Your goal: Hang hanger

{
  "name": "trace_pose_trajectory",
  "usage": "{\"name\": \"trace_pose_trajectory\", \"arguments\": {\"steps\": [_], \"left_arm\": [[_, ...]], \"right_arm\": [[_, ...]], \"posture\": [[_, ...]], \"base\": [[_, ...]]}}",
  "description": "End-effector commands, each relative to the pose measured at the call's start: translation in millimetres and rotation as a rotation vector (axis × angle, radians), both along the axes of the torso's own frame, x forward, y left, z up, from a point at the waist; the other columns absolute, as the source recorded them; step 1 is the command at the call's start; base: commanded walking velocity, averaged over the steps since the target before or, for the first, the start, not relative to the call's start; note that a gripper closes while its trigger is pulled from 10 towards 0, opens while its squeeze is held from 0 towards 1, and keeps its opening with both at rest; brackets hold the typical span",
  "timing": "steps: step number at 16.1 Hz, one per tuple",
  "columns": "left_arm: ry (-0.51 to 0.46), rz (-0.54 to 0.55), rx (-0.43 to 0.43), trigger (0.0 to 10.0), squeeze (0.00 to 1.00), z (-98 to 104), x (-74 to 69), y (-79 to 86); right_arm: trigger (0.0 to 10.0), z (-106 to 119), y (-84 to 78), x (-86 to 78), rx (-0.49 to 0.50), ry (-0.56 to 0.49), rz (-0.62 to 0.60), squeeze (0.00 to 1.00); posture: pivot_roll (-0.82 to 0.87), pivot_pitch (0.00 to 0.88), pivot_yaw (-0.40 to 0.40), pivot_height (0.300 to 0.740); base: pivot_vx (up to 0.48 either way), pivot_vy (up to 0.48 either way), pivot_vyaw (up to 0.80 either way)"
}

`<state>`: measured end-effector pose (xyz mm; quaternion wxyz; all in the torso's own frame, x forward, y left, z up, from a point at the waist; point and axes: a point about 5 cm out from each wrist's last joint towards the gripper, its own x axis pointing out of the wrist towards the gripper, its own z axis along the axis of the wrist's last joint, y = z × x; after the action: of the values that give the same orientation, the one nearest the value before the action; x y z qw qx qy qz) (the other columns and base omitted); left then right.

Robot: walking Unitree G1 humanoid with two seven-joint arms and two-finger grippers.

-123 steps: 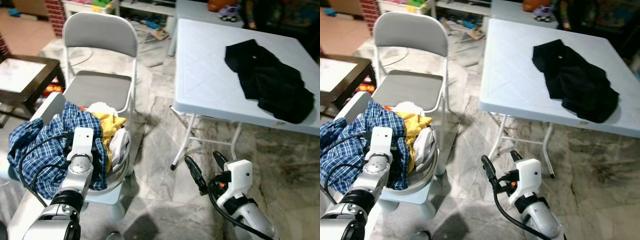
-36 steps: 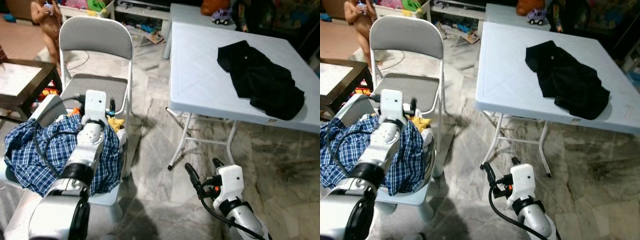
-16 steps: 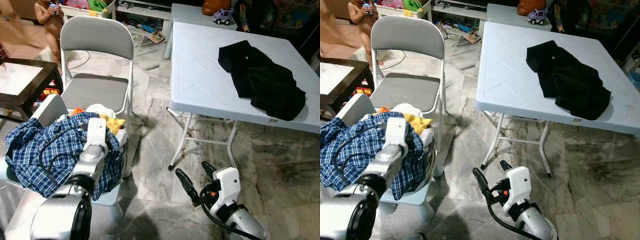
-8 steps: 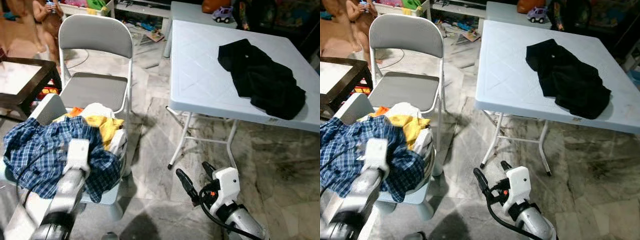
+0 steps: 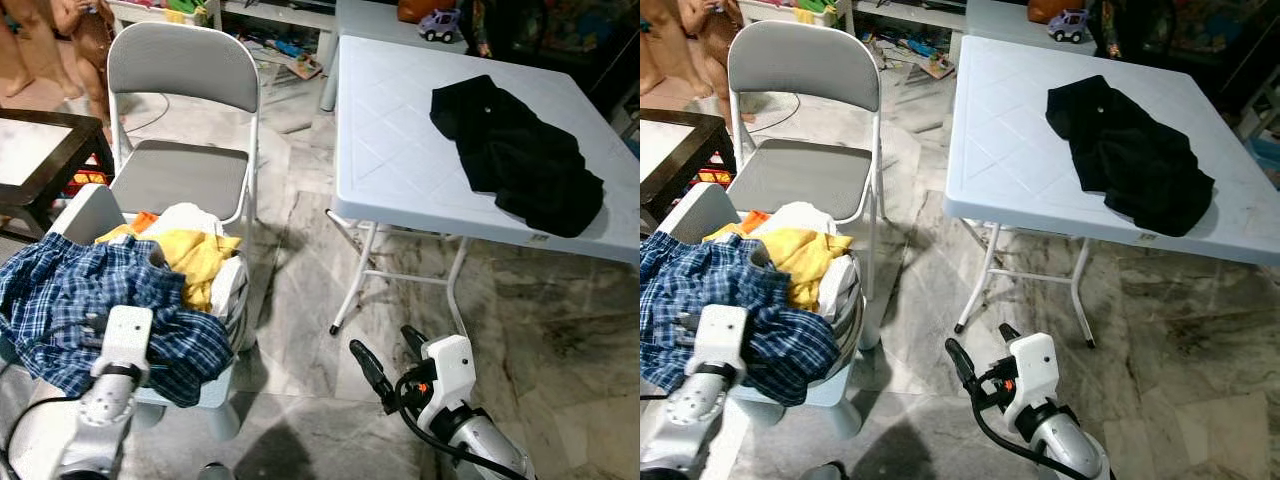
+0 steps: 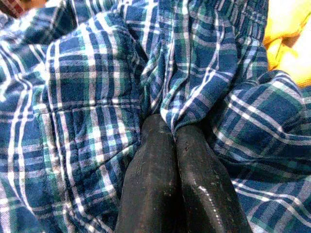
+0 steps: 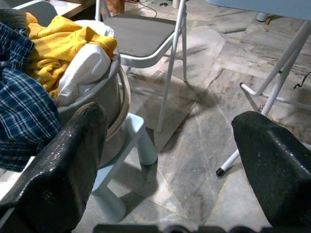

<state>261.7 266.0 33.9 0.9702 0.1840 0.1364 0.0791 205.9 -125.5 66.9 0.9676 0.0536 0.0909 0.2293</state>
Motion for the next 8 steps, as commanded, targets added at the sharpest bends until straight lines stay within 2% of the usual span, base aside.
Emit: {"name": "trace_pose_trajectory", "arguments": {"steps": [1,2,3,4,5,6,8], "left_arm": [[-0.003,-0.013,0.033,3.6,0.0,1.2,-0.3,0.3],[-0.022,-0.057,0.083,4.9,0.0,8.2,6.0,-3.2],[-0.07,-0.115,0.108,10.0,0.0,17.3,10.4,-10.3],[-0.116,-0.171,0.146,10.0,0.0,25.8,13.2,-16.5],[-0.147,-0.173,0.15,10.0,0.31,30.7,14.6,-17.8],[-0.175,-0.18,0.133,10.0,1.0,37.0,19.0,-21.5],[-0.215,-0.207,0.109,10.0,1.0,50.9,27.1,-34.9]], "right_arm": [[10.0,-3.8,-1.9,-1.5,-0.013,0.016,0.007,0.0],[10.0,-4.1,-2.1,-1.5,-0.014,0.017,0.006,0.0],[10.0,-3.9,-2.5,-1.7,-0.014,0.017,0.003,0.0],[10.0,-4.2,-3.0,-2.2,-0.015,0.017,0.001,0.0],[10.0,-4.6,-3.3,-2.8,-0.016,0.018,0.0,0.0],[10.0,-4.9,-3.5,-2.9,-0.015,0.019,-0.005,0.0],[10.0,-5.7,-2.3,-2.9,-0.013,0.02,-0.006,0.0]], "posture": [[0.19,0.142,-0.156,0.74],[0.19,0.143,-0.155,0.74],[0.19,0.143,-0.153,0.74],[0.19,0.143,-0.151,0.74],[0.19,0.143,-0.149,0.74],[0.19,0.143,-0.147,0.74],[0.19,0.138,-0.138,0.74]], "base": [[0.0,0.0,0.0],[0.0,0.0,0.0],[0.0,0.0,0.0],[0.0,0.0,0.0],[0.0,0.0,0.0],[0.0,0.0,0.0],[0.0,0.0,0.0]]}}
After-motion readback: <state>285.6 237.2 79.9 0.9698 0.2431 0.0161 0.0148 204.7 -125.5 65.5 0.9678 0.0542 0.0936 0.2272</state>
